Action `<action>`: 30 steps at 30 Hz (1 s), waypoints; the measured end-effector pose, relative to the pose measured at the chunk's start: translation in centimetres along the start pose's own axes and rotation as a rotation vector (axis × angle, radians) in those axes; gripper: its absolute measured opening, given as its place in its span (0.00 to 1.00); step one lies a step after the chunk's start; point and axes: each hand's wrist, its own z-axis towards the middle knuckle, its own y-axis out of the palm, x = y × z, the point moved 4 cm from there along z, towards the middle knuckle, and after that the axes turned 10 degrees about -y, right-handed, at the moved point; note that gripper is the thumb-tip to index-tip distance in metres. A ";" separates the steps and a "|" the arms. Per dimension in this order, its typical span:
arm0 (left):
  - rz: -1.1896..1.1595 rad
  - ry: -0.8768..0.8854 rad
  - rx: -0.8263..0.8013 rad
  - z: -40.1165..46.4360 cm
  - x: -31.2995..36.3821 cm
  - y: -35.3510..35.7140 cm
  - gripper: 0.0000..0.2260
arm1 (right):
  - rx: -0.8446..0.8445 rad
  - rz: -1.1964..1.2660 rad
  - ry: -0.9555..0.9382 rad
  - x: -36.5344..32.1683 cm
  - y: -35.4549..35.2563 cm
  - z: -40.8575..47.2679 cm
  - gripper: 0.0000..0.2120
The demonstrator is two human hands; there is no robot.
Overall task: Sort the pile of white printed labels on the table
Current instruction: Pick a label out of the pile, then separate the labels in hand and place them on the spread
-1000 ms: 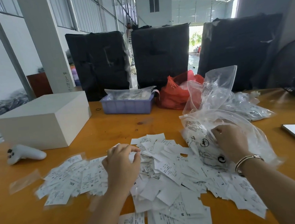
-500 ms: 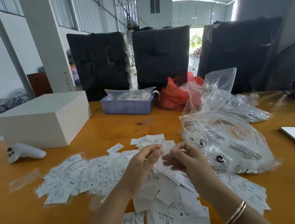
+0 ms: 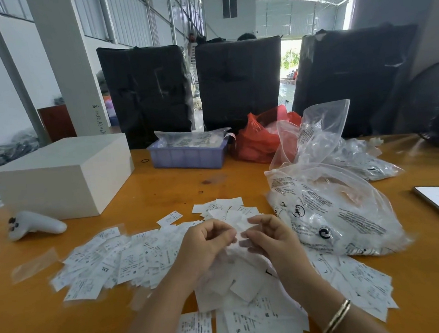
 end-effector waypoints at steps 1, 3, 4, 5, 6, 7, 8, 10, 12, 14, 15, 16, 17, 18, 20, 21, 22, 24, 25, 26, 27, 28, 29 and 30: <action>-0.024 -0.016 0.036 0.1 -0.2 -0.2 0.02 | 0.034 0.013 -0.013 0.0 -0.3 0.1 0.06; -0.126 -0.058 0.093 0.2 -0.3 -0.7 0.01 | 0.104 0.028 -0.035 0.0 -0.9 0.3 0.10; -0.186 -0.079 0.108 0.2 -0.3 -1.0 0.02 | 0.135 0.015 -0.048 -0.1 -1.3 0.4 0.13; -0.236 -0.096 0.120 0.3 -0.4 -1.2 0.03 | 0.161 -0.023 -0.064 -0.2 -1.6 0.5 0.17; -0.280 -0.110 0.131 0.3 -0.4 -1.4 0.03 | 0.172 -0.078 -0.085 -0.3 -1.8 0.6 0.20; -0.311 -0.116 0.143 0.3 -0.4 -1.6 0.03 | 0.168 -0.148 -0.104 -0.4 -1.9 0.7 0.22; -0.325 -0.119 0.159 0.3 -0.4 -1.8 0.03 | 0.150 -0.220 -0.127 -0.4 -2.0 0.7 0.22; -0.305 -0.115 0.195 0.3 -0.5 -1.9 0.02 | 0.050 -0.446 -0.212 -0.7 -1.5 0.7 0.16; -0.288 -0.119 0.224 0.4 -0.7 -2.0 0.02 | -0.140 -0.861 -0.318 -0.7 -0.6 0.6 0.07; -0.278 -0.130 0.254 0.4 -0.7 -2.0 0.04 | -0.322 -1.292 -0.330 -0.1 0.0 0.4 0.18; -0.280 -0.136 0.262 0.5 -0.8 -2.1 0.05 | -0.367 -1.427 -0.323 0.0 0.2 0.3 0.23; -0.287 -0.144 0.263 0.5 -0.7 -2.1 0.07 | -0.387 -1.493 -0.319 0.0 0.4 0.3 0.25; -0.293 -0.151 0.258 0.6 -0.7 -2.2 0.09 | -0.399 -1.517 -0.328 -0.1 0.5 0.3 0.25; -0.283 -0.153 0.251 0.6 -0.7 -2.2 0.10 | -0.411 -1.524 -0.351 -0.1 0.6 0.3 0.24; -0.239 -0.134 0.229 0.7 -0.7 -2.1 0.09 | -0.423 -1.515 -0.430 -0.3 0.7 0.3 0.19; -0.239 -0.121 0.212 0.7 -0.6 -2.0 0.09 | -0.410 -1.513 -0.478 -0.3 0.7 0.3 0.17; -0.263 -0.114 0.189 0.6 -0.6 -1.9 0.10 | -0.382 -1.509 -0.530 -0.6 0.8 0.2 0.17; -0.322 -0.118 0.138 0.6 -0.6 -1.7 0.12 | -0.300 -1.453 -0.583 -1.0 0.7 0.1 0.16; -0.337 -0.124 0.118 0.6 -0.6 -1.6 0.12 | -0.273 -1.428 -0.575 -1.1 0.6 0.2 0.15; -0.341 -0.130 0.100 0.6 -0.6 -1.5 0.12 | -0.267 -1.417 -0.555 -1.2 0.6 0.2 0.15; -0.345 -0.133 0.084 0.6 -0.7 -1.4 0.12 | -0.275 -1.406 -0.532 -1.2 0.6 0.3 0.15; -0.343 -0.135 0.073 0.6 -0.7 -1.3 0.12 | -0.294 -1.401 -0.496 -1.1 0.5 0.3 0.16; -0.338 -0.135 0.065 0.6 -0.6 -1.3 0.11 | -0.320 -1.400 -0.456 -0.9 0.5 0.3 0.18; -0.328 -0.133 0.061 0.6 -0.7 -1.2 0.11 | -0.358 -1.421 -0.406 -0.7 0.4 0.2 0.21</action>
